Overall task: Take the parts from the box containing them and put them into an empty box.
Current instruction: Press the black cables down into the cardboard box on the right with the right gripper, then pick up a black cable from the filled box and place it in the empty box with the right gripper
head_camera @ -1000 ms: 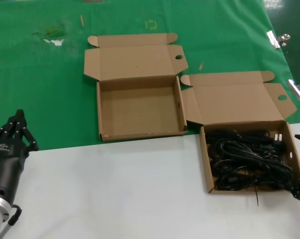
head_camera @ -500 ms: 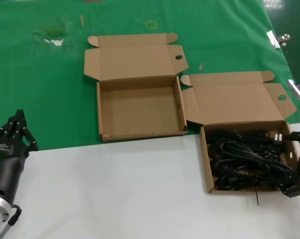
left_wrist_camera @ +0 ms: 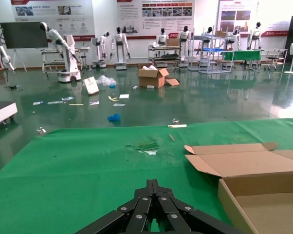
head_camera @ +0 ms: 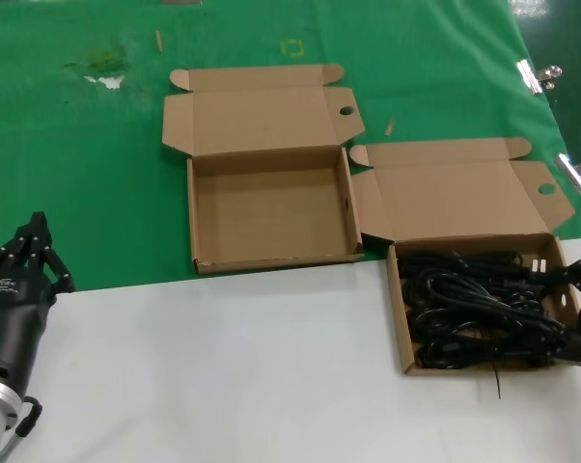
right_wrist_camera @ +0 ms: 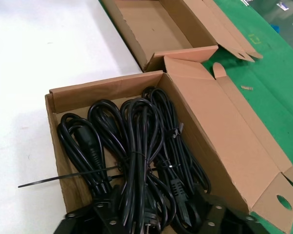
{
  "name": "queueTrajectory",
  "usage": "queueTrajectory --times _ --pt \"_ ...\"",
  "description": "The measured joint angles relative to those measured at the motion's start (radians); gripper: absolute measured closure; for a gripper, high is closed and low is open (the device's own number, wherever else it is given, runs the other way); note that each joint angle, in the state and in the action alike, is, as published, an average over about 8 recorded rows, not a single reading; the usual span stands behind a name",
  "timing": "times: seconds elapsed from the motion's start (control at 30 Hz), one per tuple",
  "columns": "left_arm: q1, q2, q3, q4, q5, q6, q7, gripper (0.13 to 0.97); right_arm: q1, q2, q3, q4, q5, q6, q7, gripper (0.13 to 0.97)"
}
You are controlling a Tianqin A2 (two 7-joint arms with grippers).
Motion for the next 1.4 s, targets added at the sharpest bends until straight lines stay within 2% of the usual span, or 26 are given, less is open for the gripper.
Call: queueTrajectory --times 0.03,0.3,0.33,0.6,0.9,1.2,1.4 --pt "0.0 0.0 0.0 0.0 0.0 0.0 0.0 0.957 -0.001 0.0 0.0 0.001 -0.001 0.001 -0.001 0.436" --pt "0.0 0.0 0.0 0.0 0.0 0.0 0.0 0.957 -0.005 -0.002 0.003 0.003 -0.01 0.01 -0.012 0.653" --pt "0.0 0.0 0.0 0.0 0.0 0.0 0.0 0.957 -0.004 -0.003 0.003 0.001 -0.012 0.012 -0.014 0.653" --pt "0.0 0.0 0.0 0.0 0.0 0.0 0.0 0.957 0.003 -0.006 0.007 -0.009 -0.018 0.019 -0.02 0.821" --pt "0.0 0.0 0.0 0.0 0.0 0.0 0.0 0.957 0.0 0.005 0.023 0.017 -0.009 0.022 -0.02 0.917" --pt "0.0 0.0 0.0 0.0 0.0 0.0 0.0 0.957 0.028 0.011 0.04 0.066 -0.012 0.033 -0.014 0.923" --pt "0.0 0.0 0.0 0.0 0.0 0.0 0.0 0.957 0.077 -0.023 0.036 0.086 -0.037 0.064 -0.041 0.923"
